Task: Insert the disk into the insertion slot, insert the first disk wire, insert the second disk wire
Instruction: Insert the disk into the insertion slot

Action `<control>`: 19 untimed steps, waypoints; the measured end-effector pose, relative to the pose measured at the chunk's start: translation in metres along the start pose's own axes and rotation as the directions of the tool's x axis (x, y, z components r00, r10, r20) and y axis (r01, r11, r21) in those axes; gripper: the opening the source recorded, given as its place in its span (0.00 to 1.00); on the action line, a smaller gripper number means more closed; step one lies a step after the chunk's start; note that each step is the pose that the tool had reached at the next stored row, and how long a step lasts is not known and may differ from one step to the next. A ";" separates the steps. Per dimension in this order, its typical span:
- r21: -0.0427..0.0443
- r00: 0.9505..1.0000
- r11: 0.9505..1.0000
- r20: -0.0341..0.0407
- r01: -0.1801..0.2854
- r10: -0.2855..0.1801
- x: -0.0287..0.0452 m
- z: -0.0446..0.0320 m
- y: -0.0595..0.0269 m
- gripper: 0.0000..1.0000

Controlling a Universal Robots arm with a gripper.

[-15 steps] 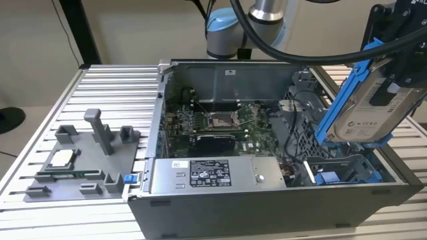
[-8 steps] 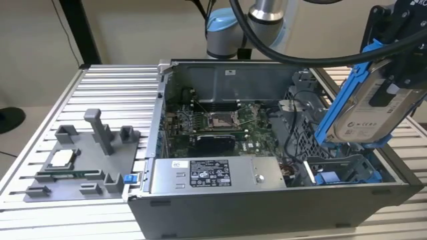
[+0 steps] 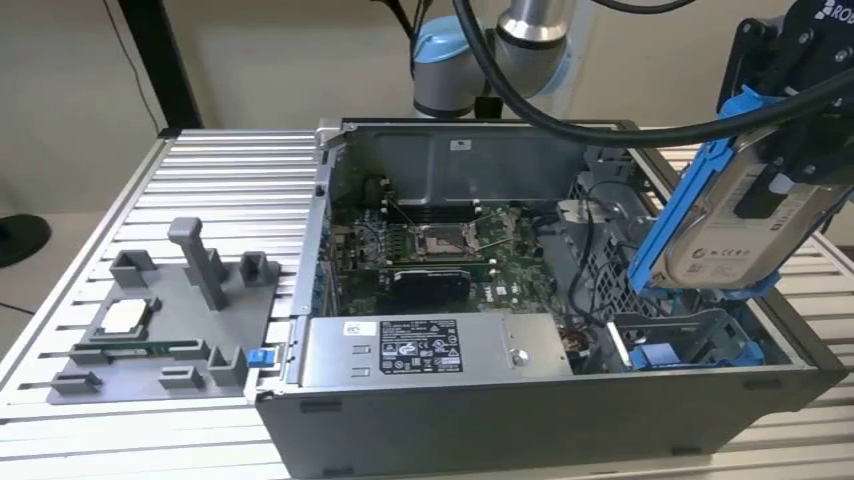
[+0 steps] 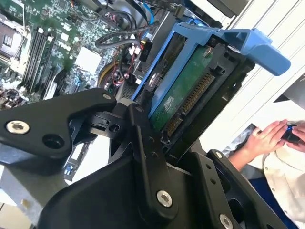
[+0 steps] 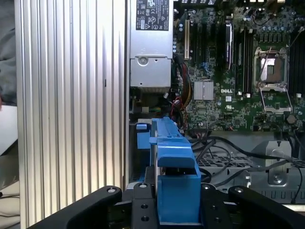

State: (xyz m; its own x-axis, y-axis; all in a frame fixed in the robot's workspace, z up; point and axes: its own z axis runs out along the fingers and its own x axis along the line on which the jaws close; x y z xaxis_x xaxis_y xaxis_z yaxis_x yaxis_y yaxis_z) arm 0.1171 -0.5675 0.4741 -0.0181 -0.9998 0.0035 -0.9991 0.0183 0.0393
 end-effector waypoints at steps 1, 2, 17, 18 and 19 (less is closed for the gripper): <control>0.000 1.000 1.000 0.000 0.000 0.000 0.0000 0.0000 0.0000 0.00; 0.000 1.000 1.000 0.000 0.000 0.000 0.0000 0.0000 0.0000 0.00; 0.000 1.000 1.000 0.000 0.000 0.000 0.0047 0.0141 -0.0026 0.00; 0.000 1.000 1.000 0.000 0.000 0.000 0.0047 0.0155 -0.0044 0.00; -0.001 1.000 1.000 0.000 0.000 0.000 0.0047 0.0167 -0.0067 0.00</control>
State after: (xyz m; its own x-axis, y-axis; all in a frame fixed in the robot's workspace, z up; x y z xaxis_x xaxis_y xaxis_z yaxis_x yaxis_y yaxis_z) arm 0.1231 -0.5724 0.4572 -0.0181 -0.9998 0.0035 -0.9990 0.0183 0.0403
